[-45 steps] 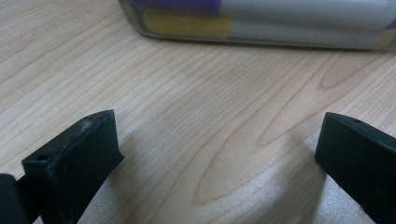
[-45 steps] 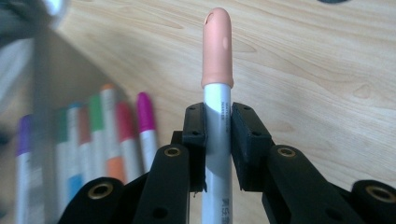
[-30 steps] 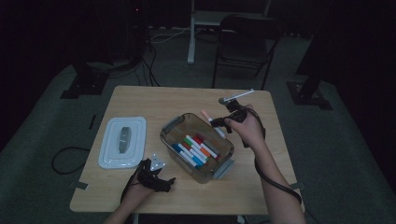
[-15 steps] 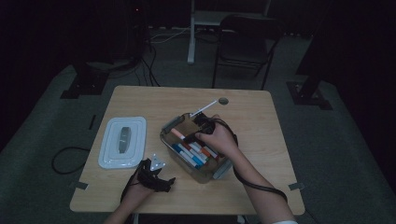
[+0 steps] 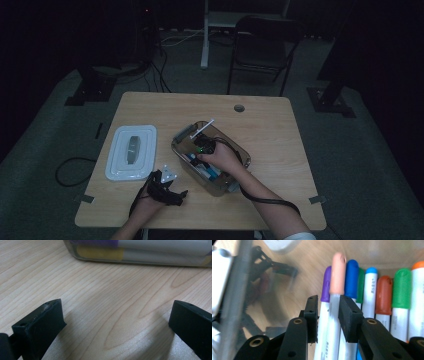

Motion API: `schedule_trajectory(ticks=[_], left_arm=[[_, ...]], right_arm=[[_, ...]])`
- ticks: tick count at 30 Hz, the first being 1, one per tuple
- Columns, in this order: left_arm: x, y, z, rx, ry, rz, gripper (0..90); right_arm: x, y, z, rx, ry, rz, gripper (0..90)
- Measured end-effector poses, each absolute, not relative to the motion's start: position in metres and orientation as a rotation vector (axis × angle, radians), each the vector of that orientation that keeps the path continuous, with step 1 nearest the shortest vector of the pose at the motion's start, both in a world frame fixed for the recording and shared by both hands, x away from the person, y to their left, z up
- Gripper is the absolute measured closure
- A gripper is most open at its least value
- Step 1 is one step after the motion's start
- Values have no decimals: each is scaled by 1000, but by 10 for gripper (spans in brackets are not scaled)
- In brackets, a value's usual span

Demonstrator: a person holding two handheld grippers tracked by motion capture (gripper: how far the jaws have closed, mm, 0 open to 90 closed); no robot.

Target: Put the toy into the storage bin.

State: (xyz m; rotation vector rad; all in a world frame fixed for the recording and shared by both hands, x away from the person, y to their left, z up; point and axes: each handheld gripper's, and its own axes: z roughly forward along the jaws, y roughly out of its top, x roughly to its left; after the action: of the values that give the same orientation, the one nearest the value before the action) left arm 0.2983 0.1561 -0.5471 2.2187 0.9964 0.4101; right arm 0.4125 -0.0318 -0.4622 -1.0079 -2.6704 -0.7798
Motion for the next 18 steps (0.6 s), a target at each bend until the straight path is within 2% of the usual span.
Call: schedule_trajectory(ticks=[4, 10, 11, 12, 18], left_arm=[[298, 156, -547, 2220, 996, 409, 6], [298, 156, -547, 2220, 996, 409, 6], [298, 156, -547, 2220, 996, 409, 6], [298, 156, -547, 2220, 996, 409, 6], [298, 156, -547, 2218, 997, 410, 6]], right_arm=[[408, -47, -437, -988, -2668, -896, 654], [411, -97, -399, -1043, -2663, -1112, 580], [411, -97, -399, -1043, -2663, -1112, 580], [416, -115, -393, -1081, -2684, -1166, 519], [433, -153, -395, -1205, -2698, -1188, 516]])
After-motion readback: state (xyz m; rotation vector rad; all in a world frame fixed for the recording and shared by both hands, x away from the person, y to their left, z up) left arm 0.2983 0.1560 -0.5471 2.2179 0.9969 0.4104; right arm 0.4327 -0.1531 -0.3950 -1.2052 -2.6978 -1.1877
